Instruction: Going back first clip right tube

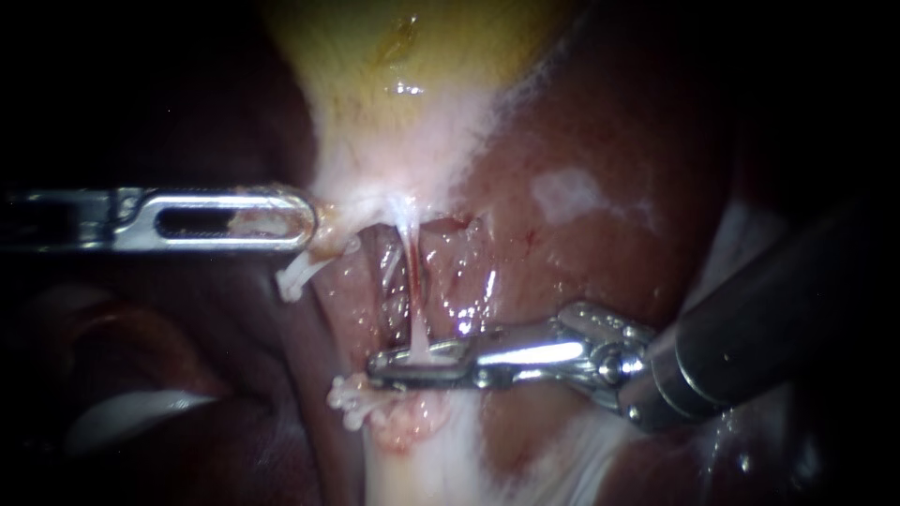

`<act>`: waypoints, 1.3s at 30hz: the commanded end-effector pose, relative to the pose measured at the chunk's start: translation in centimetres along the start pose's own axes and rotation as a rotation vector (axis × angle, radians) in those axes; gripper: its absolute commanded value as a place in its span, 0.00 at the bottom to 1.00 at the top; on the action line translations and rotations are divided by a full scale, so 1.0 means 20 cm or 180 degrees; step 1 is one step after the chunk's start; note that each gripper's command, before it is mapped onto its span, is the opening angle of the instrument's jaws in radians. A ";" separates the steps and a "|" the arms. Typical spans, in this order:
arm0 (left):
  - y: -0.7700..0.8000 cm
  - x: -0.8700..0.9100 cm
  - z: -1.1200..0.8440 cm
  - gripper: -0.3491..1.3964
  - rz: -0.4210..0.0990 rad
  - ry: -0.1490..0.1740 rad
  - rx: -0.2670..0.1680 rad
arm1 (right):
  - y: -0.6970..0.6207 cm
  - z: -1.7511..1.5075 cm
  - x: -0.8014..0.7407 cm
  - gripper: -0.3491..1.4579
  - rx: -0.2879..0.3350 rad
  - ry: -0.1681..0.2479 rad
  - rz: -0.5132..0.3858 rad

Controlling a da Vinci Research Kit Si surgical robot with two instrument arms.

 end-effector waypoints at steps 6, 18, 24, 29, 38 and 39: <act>0.000 0.000 0.000 0.00 0.0001 0.0000 -0.0001 | -0.001 0.000 0.001 0.10 0.0004 0.0001 -0.0225; -0.002 0.001 -0.001 0.00 0.0000 -0.0001 -0.0003 | -0.002 0.000 0.002 0.47 -0.0205 0.0013 -0.1180; -0.002 0.001 -0.001 0.00 0.0000 -0.0001 -0.0003 | -0.003 -0.009 0.001 0.47 -0.0180 -0.0012 -0.1404; -0.002 0.001 -0.001 0.00 0.0000 -0.0001 -0.0003 | -0.008 -0.024 0.008 0.47 -0.0141 -0.0031 -0.1572; -0.001 0.001 -0.002 0.00 0.0000 0.0000 -0.0001 | -0.020 -0.055 0.024 0.47 -0.0089 -0.0053 -0.1799; -0.001 0.001 -0.002 0.00 0.0000 0.0001 -0.0001 | -0.021 -0.059 0.026 0.47 -0.0096 -0.0055 -0.1829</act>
